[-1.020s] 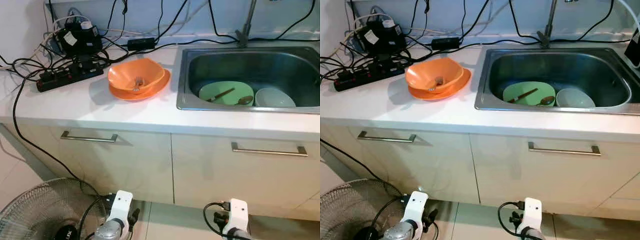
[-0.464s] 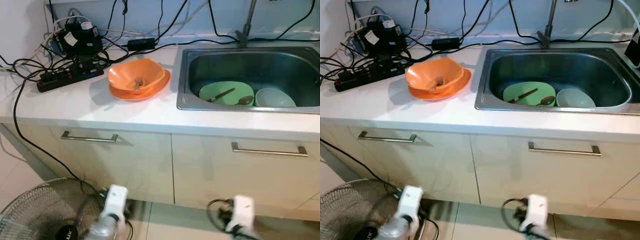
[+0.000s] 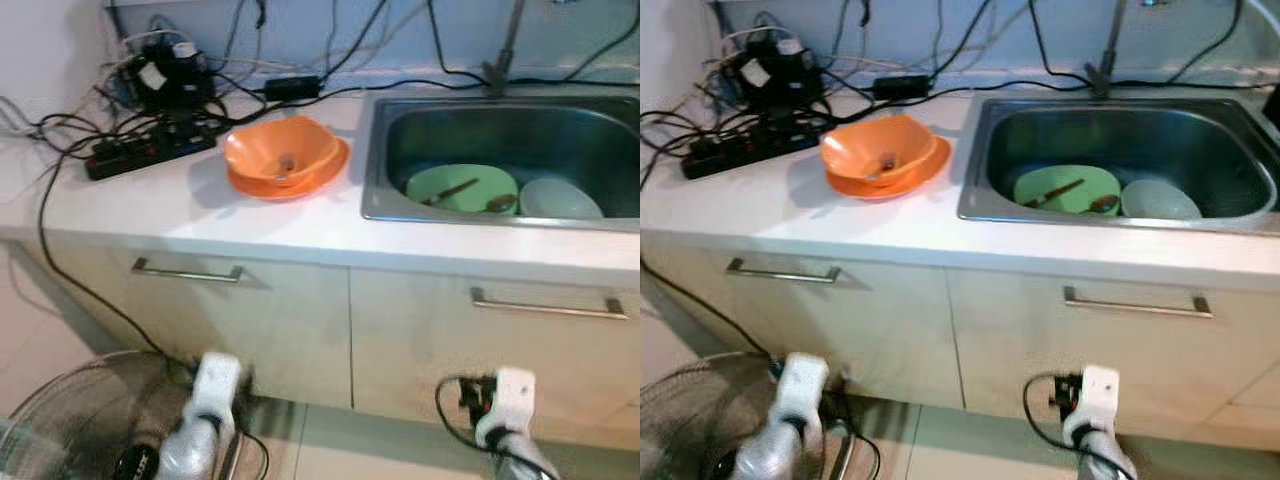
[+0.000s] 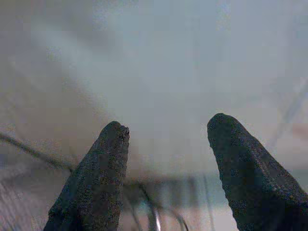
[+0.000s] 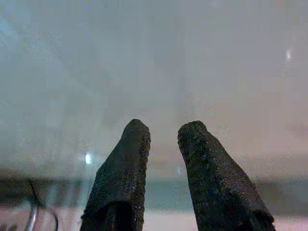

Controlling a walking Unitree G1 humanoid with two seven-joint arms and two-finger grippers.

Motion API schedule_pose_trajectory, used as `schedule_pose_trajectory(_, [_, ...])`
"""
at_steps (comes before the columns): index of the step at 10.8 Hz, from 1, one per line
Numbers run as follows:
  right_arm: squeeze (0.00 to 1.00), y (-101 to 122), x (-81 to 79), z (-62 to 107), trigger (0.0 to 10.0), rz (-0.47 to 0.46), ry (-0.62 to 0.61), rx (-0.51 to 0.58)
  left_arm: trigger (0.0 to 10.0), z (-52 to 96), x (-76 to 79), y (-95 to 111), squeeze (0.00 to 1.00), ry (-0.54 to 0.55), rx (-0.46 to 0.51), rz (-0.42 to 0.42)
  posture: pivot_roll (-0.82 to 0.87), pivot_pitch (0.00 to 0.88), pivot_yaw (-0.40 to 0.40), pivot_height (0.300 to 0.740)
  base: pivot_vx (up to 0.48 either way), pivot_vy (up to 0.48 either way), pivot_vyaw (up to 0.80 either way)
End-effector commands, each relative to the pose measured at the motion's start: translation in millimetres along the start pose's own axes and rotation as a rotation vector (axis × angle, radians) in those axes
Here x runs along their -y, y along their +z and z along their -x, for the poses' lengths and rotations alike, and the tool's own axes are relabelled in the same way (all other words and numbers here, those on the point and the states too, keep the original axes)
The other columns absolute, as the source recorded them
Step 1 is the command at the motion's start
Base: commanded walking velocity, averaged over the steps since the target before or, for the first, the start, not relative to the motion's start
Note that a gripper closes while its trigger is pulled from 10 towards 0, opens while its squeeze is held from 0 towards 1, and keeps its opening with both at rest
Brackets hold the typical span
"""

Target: Kitchen organization

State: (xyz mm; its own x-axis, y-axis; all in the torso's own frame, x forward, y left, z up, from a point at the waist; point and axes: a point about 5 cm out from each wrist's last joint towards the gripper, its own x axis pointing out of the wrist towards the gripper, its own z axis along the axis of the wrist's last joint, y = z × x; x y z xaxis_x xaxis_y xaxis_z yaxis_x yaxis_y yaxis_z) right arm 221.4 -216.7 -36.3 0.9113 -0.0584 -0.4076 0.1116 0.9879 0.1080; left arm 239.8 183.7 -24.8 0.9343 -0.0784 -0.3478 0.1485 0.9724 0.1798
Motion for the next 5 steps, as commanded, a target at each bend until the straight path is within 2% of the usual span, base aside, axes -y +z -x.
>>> schedule_pose_trajectory(1, [0.00, 3, 0.4, 3.1, 10.0, 0.000, 0.010, 0.046, 10.0, 2.4, -5.2, 5, 0.00, 0.015, 0.058, -0.041, 0.05, 0.000, 0.112, 0.740, 0.000, 0.000, 0.00])
schedule_pose_trajectory(3, [0.00, 26, 9.5, 12.2, 10.0, 0.001, 0.019, 0.213, 10.0, 7.1, -17.4, 32, 0.00, 0.091, 0.248, -0.042, 0.06, 0.000, 0.117, 0.740, 0.000, 0.000, 0.00])
schedule_pose_trajectory(5, [0.00, 49, 9.0, 14.7, 10.0, 0.024, 0.029, 0.313, 10.0, 6.8, -17.7, 52, 0.00, 0.118, 0.346, -0.031, 0.05, 0.000, 0.114, 0.740, 0.000, 0.000, 0.00])
